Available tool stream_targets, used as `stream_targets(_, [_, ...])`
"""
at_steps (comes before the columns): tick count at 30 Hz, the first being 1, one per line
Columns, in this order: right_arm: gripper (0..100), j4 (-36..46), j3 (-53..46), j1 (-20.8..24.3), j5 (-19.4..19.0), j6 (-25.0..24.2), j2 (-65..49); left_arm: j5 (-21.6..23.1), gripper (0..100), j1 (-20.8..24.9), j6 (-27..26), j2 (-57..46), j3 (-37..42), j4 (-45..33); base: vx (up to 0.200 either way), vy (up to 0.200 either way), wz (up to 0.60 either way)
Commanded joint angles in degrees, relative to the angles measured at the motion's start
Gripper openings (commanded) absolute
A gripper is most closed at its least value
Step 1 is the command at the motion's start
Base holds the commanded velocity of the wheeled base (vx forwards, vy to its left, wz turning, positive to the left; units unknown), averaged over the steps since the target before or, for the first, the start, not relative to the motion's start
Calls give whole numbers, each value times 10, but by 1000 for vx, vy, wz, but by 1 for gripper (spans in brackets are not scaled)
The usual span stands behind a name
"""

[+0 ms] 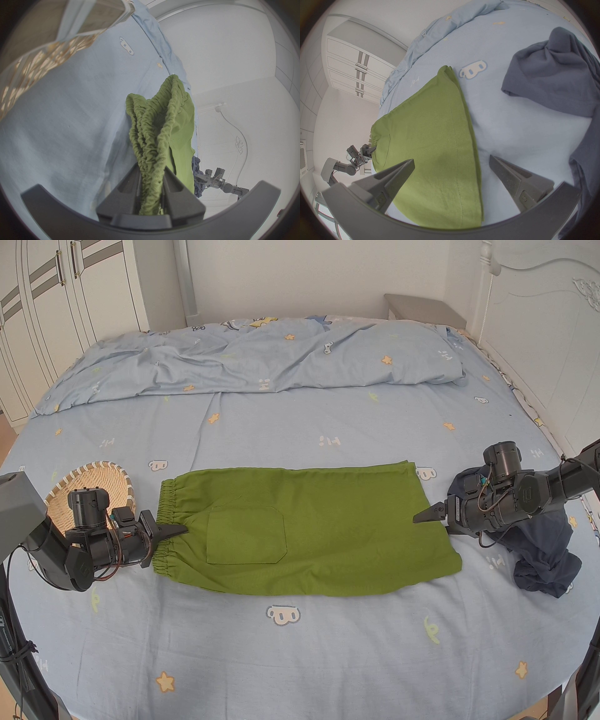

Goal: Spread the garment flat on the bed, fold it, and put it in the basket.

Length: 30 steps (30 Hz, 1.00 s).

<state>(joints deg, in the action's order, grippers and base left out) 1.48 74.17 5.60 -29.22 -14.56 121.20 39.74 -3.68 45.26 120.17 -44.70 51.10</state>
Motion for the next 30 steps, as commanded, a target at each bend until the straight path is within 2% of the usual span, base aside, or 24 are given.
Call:
stream_targets(1, [100,1,8,5,-2,0,29,0,0,1,0,-1,1,0,0,0,0])
stream_targets(7, [100,2,7,9,-18,-4,34,0,0,1,0,-3,2,0,0,0,0])
stream_targets(9, [100,2,5,13,-39,-6,34,-1,0,1,0,-3,2,0,0,0,0])
stream_targets(12, [100,3,5,14,-49,-6,35,-1,0,1,0,-2,1,0,0,0,0])
stream_targets(13, [0,3,5,13,-51,-6,38,-1,0,0,0,-2,1,0,0,0,0])
stream_targets(16, [0,5,8,7,-58,-7,40,-1,0,0,0,-2,1,0,0,0,0])
stream_targets(22, [0,16,23,-16,-98,-16,40,-1,0,0,0,-1,1,0,0,0,0])
stream_targets(29, [0,40,37,-24,-119,-18,40,-1,0,0,0,0,0,0,0,0,0])
stream_targets(30, [0,41,37,-24,-133,-18,39,-1,0,0,0,0,0,0,0,0,0])
